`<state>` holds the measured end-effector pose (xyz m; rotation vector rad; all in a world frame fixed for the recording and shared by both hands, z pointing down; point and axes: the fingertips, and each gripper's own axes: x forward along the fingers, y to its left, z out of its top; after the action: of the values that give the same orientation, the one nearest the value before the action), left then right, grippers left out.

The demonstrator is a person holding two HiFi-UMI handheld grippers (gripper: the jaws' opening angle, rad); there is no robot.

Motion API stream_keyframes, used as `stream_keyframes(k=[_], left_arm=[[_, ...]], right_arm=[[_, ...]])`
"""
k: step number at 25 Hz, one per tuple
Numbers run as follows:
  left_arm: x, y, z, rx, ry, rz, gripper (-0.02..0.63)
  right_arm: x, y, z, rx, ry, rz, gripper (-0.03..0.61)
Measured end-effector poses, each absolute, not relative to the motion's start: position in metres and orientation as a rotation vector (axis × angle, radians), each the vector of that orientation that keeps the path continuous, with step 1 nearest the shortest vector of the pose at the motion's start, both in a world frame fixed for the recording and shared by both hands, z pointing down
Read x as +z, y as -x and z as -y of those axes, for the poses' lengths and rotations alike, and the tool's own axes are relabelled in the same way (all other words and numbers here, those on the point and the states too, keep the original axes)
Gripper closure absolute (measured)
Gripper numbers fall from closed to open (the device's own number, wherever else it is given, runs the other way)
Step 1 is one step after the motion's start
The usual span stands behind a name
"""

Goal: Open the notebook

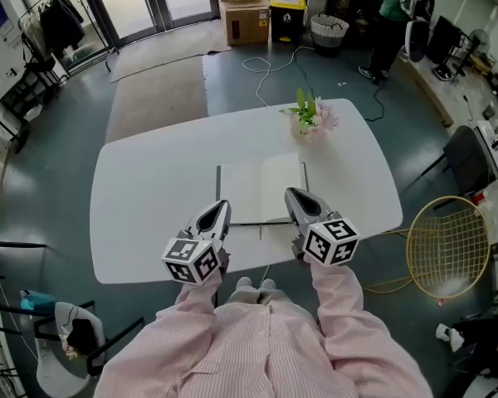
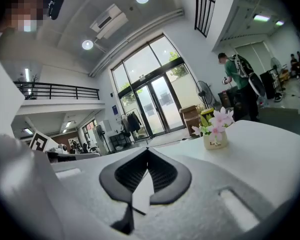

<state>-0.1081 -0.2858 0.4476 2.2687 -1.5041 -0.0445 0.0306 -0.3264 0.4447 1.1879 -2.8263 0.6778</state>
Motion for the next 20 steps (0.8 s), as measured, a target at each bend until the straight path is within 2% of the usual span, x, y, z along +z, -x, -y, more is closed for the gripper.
stream_keyframes(k=[11,20], left_arm=[[0.418,0.137,0.289,-0.038,-2.294,1.650,0.615],[0.409,0.151,0.287,-0.053,-2.293,1.721,0.615]], right_arm=[[0.415,-0.083,0.332,0.572,-1.429,2.836,0.572],[0.406,-0.094,0.334,0.517,-1.513,2.815,0.574]])
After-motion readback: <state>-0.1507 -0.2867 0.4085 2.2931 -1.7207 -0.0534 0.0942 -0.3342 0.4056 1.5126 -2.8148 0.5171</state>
